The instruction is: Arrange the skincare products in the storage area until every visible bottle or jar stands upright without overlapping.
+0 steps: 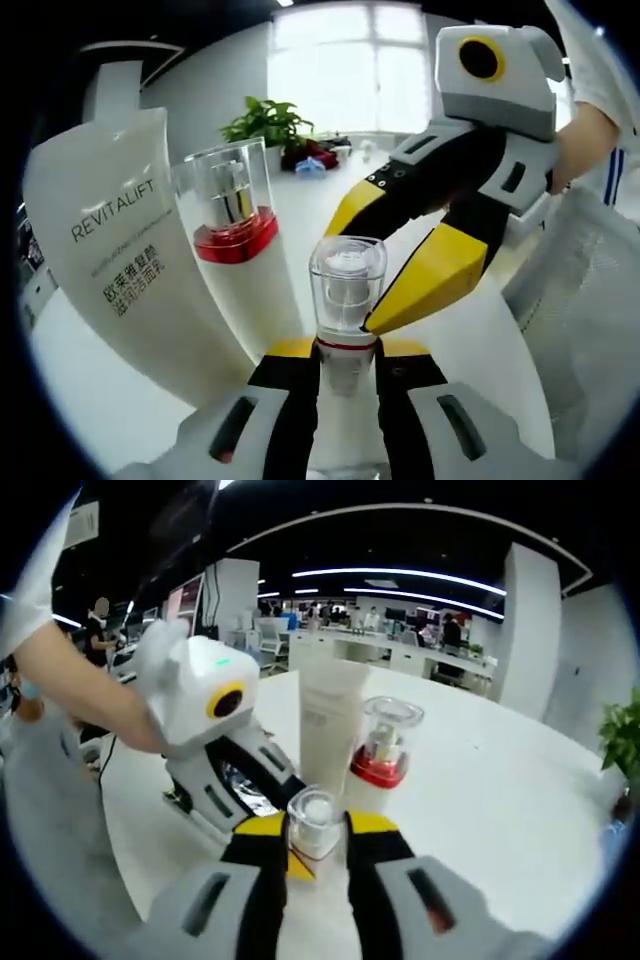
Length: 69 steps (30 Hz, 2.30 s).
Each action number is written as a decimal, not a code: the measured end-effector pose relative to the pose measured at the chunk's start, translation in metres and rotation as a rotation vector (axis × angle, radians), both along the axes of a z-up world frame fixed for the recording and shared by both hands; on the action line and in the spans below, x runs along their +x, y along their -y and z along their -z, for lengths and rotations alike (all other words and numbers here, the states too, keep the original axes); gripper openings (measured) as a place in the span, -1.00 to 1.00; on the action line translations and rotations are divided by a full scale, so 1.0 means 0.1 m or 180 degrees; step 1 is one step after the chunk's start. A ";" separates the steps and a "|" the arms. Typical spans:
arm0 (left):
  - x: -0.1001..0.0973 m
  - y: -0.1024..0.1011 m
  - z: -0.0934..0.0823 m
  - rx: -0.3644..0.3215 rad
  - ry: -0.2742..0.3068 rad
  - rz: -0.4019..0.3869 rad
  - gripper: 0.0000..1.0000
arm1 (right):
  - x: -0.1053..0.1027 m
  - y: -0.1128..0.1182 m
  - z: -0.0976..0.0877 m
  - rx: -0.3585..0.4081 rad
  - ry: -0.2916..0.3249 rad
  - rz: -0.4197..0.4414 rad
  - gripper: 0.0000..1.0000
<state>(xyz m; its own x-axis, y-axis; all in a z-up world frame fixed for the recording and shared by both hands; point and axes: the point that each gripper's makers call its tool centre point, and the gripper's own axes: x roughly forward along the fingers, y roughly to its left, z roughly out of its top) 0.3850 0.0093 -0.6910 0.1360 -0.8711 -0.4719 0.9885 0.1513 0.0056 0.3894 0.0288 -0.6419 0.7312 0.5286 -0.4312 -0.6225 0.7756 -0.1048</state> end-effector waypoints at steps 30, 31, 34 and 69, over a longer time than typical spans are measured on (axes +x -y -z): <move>0.05 0.03 0.05 0.0027 -0.0026 0.0131 -0.57 | 0.01 0.07 0.08 0.0016 -0.0061 0.0201 -0.46; 0.04 0.03 0.05 0.0031 -0.0026 0.0132 -0.57 | 0.01 0.07 0.08 0.0013 -0.0059 0.0204 -0.46; 0.03 0.01 0.06 0.0067 -0.0026 0.0131 -0.55 | 0.01 0.08 0.07 0.0008 -0.0051 0.0215 -0.46; -0.15 -0.49 -0.10 0.0184 -0.0145 -0.0546 -0.15 | -0.32 0.11 0.05 -0.0111 -0.0163 0.0117 -0.12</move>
